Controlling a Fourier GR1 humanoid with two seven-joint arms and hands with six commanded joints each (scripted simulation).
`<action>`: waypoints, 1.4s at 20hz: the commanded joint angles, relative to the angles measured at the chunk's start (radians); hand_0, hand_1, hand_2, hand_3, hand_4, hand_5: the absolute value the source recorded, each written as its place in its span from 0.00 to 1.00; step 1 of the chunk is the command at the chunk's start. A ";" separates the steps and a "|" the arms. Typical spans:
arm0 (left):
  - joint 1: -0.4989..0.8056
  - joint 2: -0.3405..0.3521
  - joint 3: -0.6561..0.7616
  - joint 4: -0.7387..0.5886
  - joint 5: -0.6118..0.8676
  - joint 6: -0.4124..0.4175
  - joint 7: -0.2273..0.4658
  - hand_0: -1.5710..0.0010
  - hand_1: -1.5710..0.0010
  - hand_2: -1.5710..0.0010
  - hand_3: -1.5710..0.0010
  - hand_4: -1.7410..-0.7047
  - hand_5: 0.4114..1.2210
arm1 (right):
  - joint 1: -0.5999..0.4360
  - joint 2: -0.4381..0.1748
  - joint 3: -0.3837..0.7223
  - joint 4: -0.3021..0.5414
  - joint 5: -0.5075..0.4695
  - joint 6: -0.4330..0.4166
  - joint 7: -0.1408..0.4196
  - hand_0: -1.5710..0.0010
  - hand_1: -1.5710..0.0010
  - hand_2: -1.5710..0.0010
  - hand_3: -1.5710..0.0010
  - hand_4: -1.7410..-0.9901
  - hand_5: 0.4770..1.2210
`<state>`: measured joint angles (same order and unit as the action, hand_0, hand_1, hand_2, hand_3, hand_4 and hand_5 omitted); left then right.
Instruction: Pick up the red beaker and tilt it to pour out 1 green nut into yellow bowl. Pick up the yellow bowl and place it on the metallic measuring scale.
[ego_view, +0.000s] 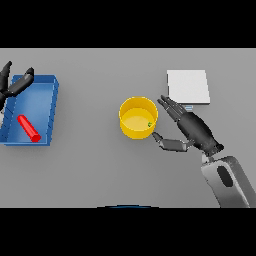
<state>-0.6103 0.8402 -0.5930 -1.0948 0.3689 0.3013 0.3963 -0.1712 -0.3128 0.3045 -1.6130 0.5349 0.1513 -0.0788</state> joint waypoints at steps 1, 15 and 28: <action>0.004 -0.004 -0.001 0.005 0.004 -0.006 -0.004 1.00 1.00 1.00 1.00 0.99 0.31 | -0.039 -0.019 0.036 0.014 0.041 0.028 -0.004 1.00 1.00 1.00 1.00 0.69 0.30; 0.018 0.017 0.017 -0.004 0.036 -0.043 -0.016 1.00 1.00 1.00 1.00 0.98 0.34 | -0.422 -0.103 0.347 0.307 0.342 0.246 -0.154 1.00 1.00 1.00 1.00 0.69 0.30; 0.043 0.015 0.023 -0.017 0.039 -0.020 -0.049 1.00 1.00 1.00 1.00 0.99 0.34 | -0.540 -0.033 0.404 0.478 0.370 0.350 -0.118 1.00 1.00 1.00 0.99 0.56 0.42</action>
<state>-0.5668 0.8549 -0.5702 -1.1118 0.4085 0.2809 0.3478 -0.7108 -0.3461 0.7088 -1.1352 0.9047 0.5009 -0.1945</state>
